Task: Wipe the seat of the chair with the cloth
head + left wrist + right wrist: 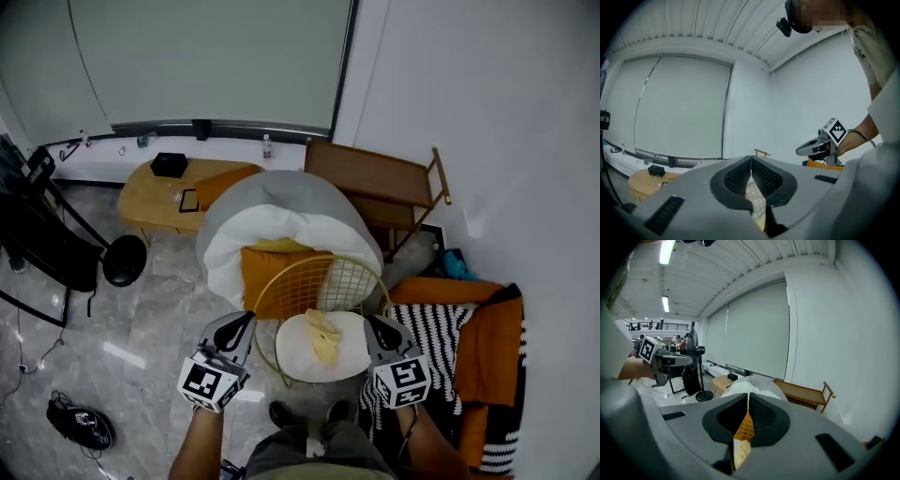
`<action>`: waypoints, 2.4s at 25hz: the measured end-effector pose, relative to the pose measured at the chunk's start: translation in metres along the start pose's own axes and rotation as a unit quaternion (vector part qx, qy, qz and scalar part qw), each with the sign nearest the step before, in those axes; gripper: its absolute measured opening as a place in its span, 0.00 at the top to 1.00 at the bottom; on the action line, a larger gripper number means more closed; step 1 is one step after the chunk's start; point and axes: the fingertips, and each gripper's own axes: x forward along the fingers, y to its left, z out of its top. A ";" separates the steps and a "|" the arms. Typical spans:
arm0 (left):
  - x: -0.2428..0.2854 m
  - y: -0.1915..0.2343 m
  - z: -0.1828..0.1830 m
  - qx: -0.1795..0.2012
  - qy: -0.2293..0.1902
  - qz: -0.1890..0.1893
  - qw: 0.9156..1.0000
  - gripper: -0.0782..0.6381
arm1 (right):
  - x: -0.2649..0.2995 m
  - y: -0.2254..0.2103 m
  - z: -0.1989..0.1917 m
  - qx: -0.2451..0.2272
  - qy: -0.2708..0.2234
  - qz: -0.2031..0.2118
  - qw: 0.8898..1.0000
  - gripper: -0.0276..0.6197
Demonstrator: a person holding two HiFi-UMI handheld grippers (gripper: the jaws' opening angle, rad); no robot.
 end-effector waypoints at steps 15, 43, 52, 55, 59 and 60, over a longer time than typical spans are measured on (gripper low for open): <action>0.030 0.019 -0.174 -0.058 0.117 0.037 0.991 0.86 | 0.149 -0.002 -0.230 0.023 0.152 0.075 0.985 0.83; 0.007 0.053 -0.347 -0.110 0.182 0.096 0.972 0.86 | 0.281 0.076 -0.495 0.039 0.357 0.097 0.928 0.90; 0.028 0.061 -0.353 -0.109 0.195 0.099 0.970 0.86 | 0.296 0.208 -0.447 -0.002 0.320 0.247 0.915 0.90; 0.039 0.047 -0.360 -0.115 0.212 0.075 0.968 0.86 | 0.296 0.185 -0.453 -0.015 0.322 0.236 0.916 0.90; 0.060 0.032 -0.359 -0.111 0.212 0.057 0.969 0.86 | 0.294 0.107 -0.472 -0.023 0.342 0.177 0.923 0.90; 0.067 0.028 -0.358 -0.108 0.211 0.052 0.970 0.86 | 0.292 0.080 -0.479 -0.019 0.350 0.153 0.924 0.90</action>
